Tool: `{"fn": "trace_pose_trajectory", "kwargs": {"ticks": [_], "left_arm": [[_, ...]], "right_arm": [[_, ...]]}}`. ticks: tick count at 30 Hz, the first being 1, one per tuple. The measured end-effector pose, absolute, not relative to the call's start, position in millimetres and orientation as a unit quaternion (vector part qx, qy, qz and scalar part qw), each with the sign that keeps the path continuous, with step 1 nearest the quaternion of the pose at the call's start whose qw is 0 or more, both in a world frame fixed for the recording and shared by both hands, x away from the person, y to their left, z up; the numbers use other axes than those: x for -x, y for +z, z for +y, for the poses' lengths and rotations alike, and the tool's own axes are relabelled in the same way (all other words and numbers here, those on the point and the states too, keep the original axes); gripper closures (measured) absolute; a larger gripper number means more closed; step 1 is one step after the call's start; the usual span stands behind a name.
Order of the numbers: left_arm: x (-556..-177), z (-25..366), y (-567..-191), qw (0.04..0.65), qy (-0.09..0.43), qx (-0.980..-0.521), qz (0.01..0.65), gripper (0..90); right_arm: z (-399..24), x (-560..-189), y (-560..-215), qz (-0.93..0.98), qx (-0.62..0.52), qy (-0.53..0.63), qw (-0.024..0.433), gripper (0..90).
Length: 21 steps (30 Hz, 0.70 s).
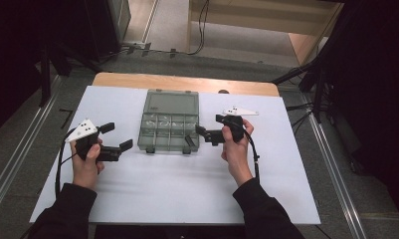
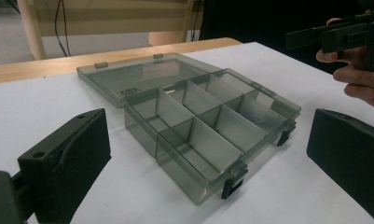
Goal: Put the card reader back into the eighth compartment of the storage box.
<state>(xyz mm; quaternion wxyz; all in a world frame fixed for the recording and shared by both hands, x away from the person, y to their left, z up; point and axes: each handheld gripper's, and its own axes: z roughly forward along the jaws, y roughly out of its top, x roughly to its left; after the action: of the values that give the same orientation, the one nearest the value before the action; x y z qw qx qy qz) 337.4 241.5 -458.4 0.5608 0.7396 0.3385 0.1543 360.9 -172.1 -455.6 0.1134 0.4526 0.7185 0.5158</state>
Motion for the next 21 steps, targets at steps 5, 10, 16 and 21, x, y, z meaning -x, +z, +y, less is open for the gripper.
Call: {"fn": "trace_pose_trajectory", "kwargs": {"ticks": [5, 10, 16, 21], "left_arm": [[-349, 238, -456, 0.566, 0.149, -0.736, 0.341, 0.0], [-362, 236, -452, 0.569, 0.146, -0.731, 0.346, 0.0], [-376, 231, -448, 0.570, 0.145, -0.732, 0.344, 0.0], [-385, 227, -449, 0.569, 0.142, -0.733, 0.345, 0.0]], "right_arm": [[-173, -366, -458, 0.718, -0.453, 0.517, 0.110, 0.0], [-173, -371, -460, 0.716, -0.454, 0.520, 0.107, 0.0], [-175, -377, -459, 0.711, -0.457, 0.523, 0.107, 0.0], [-177, -383, -459, 0.709, -0.458, 0.526, 0.105, 0.0]]}}
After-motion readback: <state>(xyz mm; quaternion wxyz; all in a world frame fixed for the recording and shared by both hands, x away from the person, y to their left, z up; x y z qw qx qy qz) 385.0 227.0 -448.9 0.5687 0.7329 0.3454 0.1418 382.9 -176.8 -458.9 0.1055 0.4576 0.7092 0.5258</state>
